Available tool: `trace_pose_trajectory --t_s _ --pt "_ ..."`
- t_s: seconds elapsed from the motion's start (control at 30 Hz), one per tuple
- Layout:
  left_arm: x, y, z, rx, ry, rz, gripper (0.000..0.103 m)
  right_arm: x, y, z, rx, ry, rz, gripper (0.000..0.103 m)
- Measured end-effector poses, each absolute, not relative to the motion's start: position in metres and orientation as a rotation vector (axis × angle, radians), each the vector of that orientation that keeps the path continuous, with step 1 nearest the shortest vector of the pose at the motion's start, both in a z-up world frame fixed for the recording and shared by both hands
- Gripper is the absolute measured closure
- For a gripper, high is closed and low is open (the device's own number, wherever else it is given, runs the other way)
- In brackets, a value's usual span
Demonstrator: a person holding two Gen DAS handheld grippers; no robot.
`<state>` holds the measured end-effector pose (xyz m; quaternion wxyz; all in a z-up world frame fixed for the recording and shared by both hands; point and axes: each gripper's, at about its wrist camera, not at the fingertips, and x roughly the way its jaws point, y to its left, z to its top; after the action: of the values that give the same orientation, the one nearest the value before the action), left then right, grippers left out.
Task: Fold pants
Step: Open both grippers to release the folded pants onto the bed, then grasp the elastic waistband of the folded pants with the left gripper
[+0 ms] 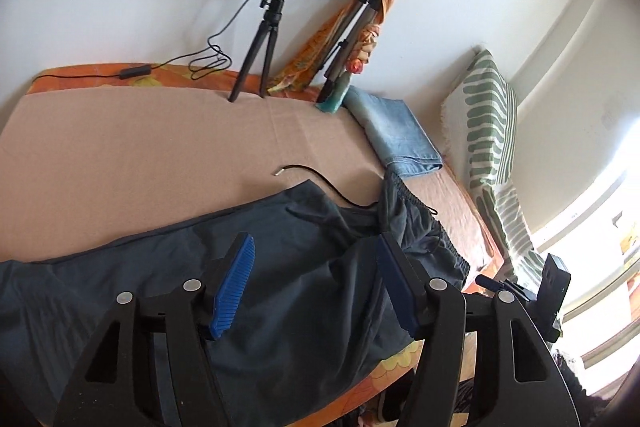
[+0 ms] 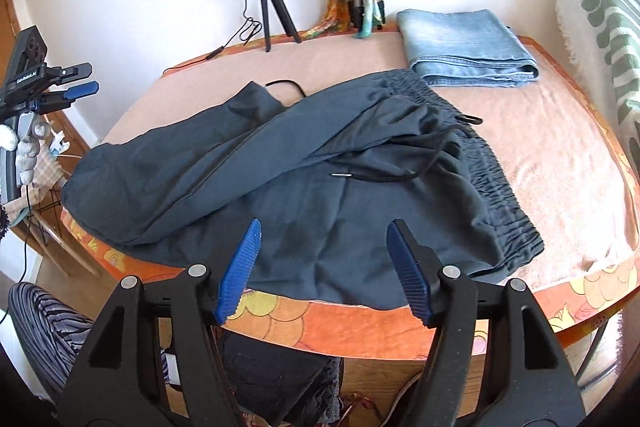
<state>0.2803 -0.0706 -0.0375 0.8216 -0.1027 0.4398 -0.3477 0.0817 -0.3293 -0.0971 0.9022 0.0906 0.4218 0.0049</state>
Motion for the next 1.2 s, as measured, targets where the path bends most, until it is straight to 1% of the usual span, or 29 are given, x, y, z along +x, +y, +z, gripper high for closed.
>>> trace_pose_trajectory --t_s 0.2,0.43,0.5,0.57,0.73,0.83,0.87,0.9,0.93,0.97,1.0,1.2 --pt "0.287 -0.159 -0.067 -0.179 1.027 -0.848 0.04 0.077 -0.37 -0.105 0.266 0.889 -0.066 0.035" --pt "0.317 -0.24 -0.097 -0.256 1.134 -0.907 0.04 0.062 -0.402 -0.108 0.326 0.884 -0.107 0.035" --pt "0.324 -0.262 -0.107 -0.221 1.163 -0.904 0.04 0.056 -0.41 -0.109 0.34 0.881 -0.118 0.035" --pt "0.332 -0.281 -0.117 -0.172 1.18 -0.876 0.04 0.049 -0.419 -0.11 0.357 0.878 -0.137 0.035" --pt "0.342 -0.314 -0.142 -0.167 1.261 -0.882 0.04 0.033 -0.443 -0.112 0.408 0.869 -0.175 0.035" --pt "0.339 -0.329 -0.153 -0.124 1.259 -0.871 0.04 0.028 -0.455 -0.116 0.439 0.868 -0.196 0.035" --pt "0.337 -0.331 -0.154 -0.119 1.249 -0.878 0.043 0.026 -0.458 -0.116 0.451 0.867 -0.2 0.035" --pt "0.334 -0.332 -0.155 -0.116 1.228 -0.885 0.048 0.025 -0.46 -0.117 0.458 0.865 -0.202 0.035" --pt "0.334 -0.333 -0.153 -0.118 1.198 -0.895 0.057 0.024 -0.461 -0.117 0.459 0.864 -0.203 0.035" --pt "0.331 -0.334 -0.152 -0.118 1.171 -0.909 0.082 0.023 -0.462 -0.116 0.456 0.863 -0.206 0.035" --pt "0.33 -0.335 -0.15 -0.11 1.145 -0.913 0.094 0.022 -0.463 -0.116 0.453 0.864 -0.208 0.035" --pt "0.31 -0.342 -0.122 -0.073 1.019 -1.017 0.098 0.024 -0.467 -0.12 0.495 0.873 -0.207 0.035"
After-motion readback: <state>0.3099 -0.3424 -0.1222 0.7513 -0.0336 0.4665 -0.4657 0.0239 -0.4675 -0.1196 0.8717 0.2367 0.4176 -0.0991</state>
